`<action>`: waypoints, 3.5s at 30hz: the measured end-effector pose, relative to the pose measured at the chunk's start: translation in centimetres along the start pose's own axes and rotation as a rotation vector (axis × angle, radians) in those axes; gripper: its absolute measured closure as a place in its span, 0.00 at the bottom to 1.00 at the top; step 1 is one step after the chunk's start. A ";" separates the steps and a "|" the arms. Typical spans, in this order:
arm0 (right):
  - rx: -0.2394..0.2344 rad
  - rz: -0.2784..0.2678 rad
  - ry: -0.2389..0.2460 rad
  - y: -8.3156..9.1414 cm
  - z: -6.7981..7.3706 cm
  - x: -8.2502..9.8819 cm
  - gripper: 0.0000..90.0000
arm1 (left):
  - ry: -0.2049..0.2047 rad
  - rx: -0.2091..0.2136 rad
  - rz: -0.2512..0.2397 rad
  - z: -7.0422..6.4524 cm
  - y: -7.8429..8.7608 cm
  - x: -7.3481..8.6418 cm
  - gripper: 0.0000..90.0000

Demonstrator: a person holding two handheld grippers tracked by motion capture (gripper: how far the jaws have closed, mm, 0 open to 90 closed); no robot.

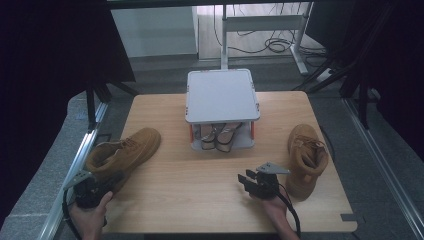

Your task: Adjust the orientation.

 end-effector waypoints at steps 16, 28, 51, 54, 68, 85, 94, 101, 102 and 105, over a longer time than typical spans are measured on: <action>-0.003 -0.009 0.008 0.2 0.1 -0.1 0.62 | -0.152 0.092 0.071 -5.6 -3.7 1.1 0.62; 0.011 -0.003 0.028 0.2 0.2 -0.1 0.58 | -0.198 0.099 0.121 -7.3 -5.7 2.4 0.42; 0.149 -0.083 0.115 6.1 -0.9 0.4 0.94 | -0.181 0.122 0.124 -7.9 -6.9 3.3 0.25; 0.164 -0.097 0.097 7.3 -1.8 0.7 0.98 | -0.163 0.122 0.127 -7.9 -7.0 3.4 0.26; 0.263 -0.114 0.052 10.1 -6.1 1.6 0.99 | -0.080 0.112 0.165 -7.4 -7.4 3.9 0.29; 0.224 -0.121 0.045 10.9 -7.2 1.9 0.99 | -0.069 0.091 0.196 -6.7 -7.9 4.4 0.29; 0.222 -0.124 0.047 11.9 -7.5 2.4 0.99 | -0.057 0.093 0.218 -6.8 -8.2 4.7 0.29; 0.234 -0.134 0.032 13.0 -8.2 2.9 0.99 | -0.054 0.097 0.231 -6.8 -8.3 4.8 0.29; 0.236 -0.136 0.024 13.2 -8.3 3.0 0.99 | -0.055 0.097 0.232 -6.8 -8.4 4.8 0.29; 0.245 -0.143 0.014 13.8 -8.7 3.3 0.99 | -0.055 0.098 0.237 -6.8 -8.5 4.9 0.30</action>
Point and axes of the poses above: each handheld gripper's, and its own axes: y roughly backward along the jaws, x roughly out of its underside, z roughly to its left, the point moved 6 cm from there along -y, roughly forward along the jaws, and after that the axes turned 2 degrees about -y, right-handed, at the moved point
